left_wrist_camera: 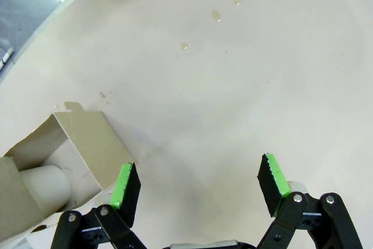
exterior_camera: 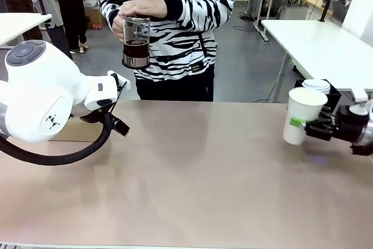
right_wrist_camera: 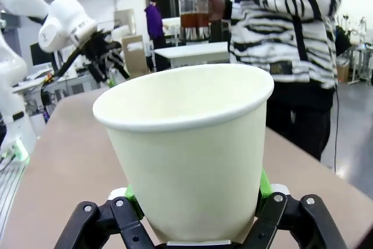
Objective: Pour a drink into a cup and package it in a carrier.
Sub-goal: Pick up the 600 ml Paper Cup and place it in the middle top area of the table.
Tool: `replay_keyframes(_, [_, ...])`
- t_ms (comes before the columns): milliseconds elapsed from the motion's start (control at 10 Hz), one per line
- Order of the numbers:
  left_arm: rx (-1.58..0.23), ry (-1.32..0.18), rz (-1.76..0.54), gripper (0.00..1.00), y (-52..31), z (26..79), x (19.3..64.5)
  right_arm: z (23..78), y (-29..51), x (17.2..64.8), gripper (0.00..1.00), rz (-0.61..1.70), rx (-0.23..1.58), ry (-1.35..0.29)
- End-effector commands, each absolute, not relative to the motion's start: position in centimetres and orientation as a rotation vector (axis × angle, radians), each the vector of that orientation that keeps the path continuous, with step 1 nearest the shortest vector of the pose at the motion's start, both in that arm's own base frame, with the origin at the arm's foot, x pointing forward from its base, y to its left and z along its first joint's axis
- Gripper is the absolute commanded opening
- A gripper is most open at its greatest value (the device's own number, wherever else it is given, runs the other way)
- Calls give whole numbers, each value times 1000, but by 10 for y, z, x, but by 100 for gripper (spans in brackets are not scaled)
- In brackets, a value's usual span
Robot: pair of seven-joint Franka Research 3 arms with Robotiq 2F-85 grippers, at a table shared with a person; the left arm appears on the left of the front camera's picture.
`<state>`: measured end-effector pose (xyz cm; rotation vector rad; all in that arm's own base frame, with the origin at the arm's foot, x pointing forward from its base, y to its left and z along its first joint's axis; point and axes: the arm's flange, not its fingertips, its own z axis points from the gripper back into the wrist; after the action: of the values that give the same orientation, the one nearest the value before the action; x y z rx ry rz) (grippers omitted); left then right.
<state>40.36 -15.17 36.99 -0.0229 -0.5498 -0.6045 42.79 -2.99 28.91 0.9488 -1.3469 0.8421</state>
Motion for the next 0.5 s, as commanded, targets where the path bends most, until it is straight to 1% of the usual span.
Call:
replay_keyframes(0, [-24, -551, -605, 100, -152, 370, 403, 326, 38, 453, 81, 790, 940, -1316])
replay_keyframes(200, [-24, -551, -605, 100, -152, 370, 403, 336, 87, 490, 81, 772, 986, -1337])
replay_keyframes(400, [-24, -551, -605, 100, -152, 370, 403, 334, 130, 539, 81, 763, 981, -1314])
